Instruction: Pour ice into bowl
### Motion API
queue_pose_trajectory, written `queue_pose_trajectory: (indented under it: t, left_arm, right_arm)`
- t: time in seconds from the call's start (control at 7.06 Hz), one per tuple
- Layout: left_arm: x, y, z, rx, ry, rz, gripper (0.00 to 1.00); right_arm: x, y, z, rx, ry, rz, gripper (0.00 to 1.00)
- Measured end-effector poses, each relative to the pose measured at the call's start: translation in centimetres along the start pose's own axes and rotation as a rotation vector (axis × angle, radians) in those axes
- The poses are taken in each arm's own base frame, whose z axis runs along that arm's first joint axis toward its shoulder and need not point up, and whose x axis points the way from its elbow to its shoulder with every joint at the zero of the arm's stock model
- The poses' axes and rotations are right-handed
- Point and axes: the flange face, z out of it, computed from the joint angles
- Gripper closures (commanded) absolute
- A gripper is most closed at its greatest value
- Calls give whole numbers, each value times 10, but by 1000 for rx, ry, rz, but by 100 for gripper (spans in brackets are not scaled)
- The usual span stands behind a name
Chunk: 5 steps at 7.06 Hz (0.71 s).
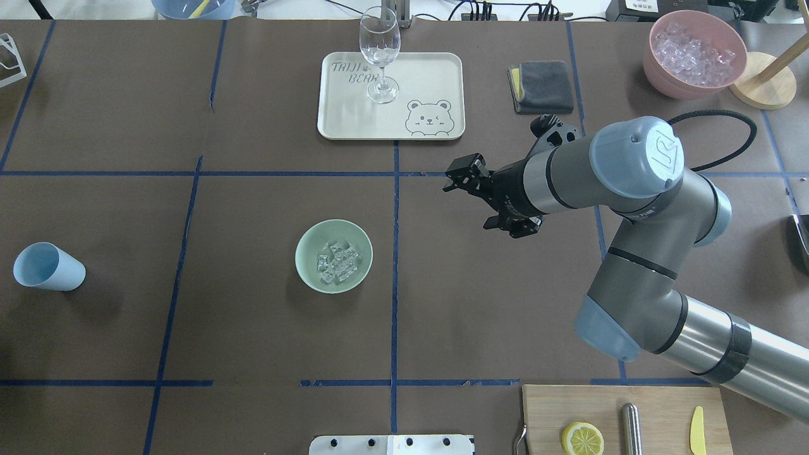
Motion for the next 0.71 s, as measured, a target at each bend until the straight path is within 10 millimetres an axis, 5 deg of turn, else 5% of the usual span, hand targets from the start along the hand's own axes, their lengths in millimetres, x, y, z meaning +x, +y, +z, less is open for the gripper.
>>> queue_pose_trajectory:
  t: [0.42, 0.71]
  left_arm:
    - [-85, -70, 20, -52, -39, -121, 0]
    - [-159, -105, 2, -113, 88, -408, 0]
  right_arm:
    - [1, 12, 8, 7, -1, -10, 0]
    - [1, 30, 18, 19, -3, -23, 0]
